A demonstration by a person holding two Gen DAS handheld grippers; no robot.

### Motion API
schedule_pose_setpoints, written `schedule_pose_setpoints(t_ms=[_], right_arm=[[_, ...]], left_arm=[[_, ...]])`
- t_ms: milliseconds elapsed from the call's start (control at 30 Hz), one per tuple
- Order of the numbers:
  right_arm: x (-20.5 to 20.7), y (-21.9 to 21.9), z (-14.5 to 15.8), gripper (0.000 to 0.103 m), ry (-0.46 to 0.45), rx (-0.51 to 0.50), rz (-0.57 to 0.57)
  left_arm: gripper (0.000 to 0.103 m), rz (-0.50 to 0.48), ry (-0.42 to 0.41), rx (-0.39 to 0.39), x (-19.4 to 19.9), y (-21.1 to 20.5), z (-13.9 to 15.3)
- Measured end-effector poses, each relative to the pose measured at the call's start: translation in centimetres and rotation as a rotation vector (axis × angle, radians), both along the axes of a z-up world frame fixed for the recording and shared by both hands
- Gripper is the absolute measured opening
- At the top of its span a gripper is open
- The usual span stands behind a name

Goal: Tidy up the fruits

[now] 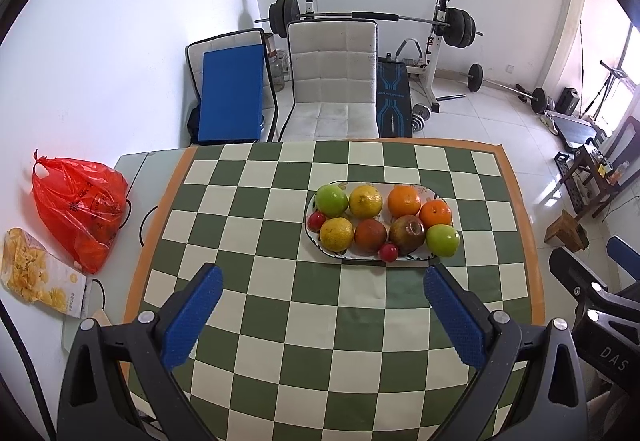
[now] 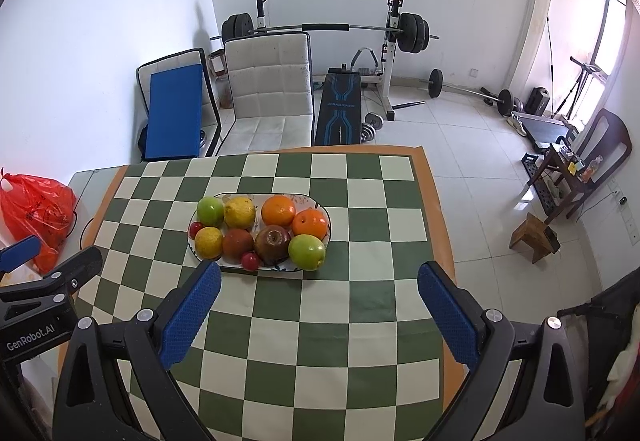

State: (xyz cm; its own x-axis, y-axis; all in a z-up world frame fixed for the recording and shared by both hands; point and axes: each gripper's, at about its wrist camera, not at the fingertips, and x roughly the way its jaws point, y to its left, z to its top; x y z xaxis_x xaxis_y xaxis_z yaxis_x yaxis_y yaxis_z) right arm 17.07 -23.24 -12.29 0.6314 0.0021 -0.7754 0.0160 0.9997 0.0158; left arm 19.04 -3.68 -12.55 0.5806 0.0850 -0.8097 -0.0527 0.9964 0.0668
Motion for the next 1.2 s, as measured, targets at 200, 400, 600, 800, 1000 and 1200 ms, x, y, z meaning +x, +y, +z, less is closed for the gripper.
schedule_pose_setpoints(t_ms=[200,400,600,800,1000,1200], right_arm=[[-0.01,-0.05,-0.04,0.101,0.000,0.000,0.002],[-0.32,0.14,-0.04,0.101,-0.001,0.005,0.001],[-0.50,0.35,0.08,0.101,0.001,0.007,0.001],[-0.59,0.55,0.42,0.101,-0.005,0.004,0.000],[-0.61,0.62,0.57,0.101,-0.005,0.003,0.001],[-0.64,0.64,0.57,0.101,-0.005,0.005,0.000]], left_arm=[[0.103,-0.005,-0.002,-0.001,0.09,0.04,0.11],[0.103,-0.008,-0.005,-0.001,0.12,0.05,0.16],[0.103,-0.020,-0.014,-0.001,0.22,0.09,0.31],[0.103,-0.022,-0.022,-0.008,0.08,0.21,0.38],[0.103,-0.025,-0.026,-0.011,0.00,0.23,0.47],[0.103,-0.025,-0.026,-0.011,-0.04,0.21,0.48]])
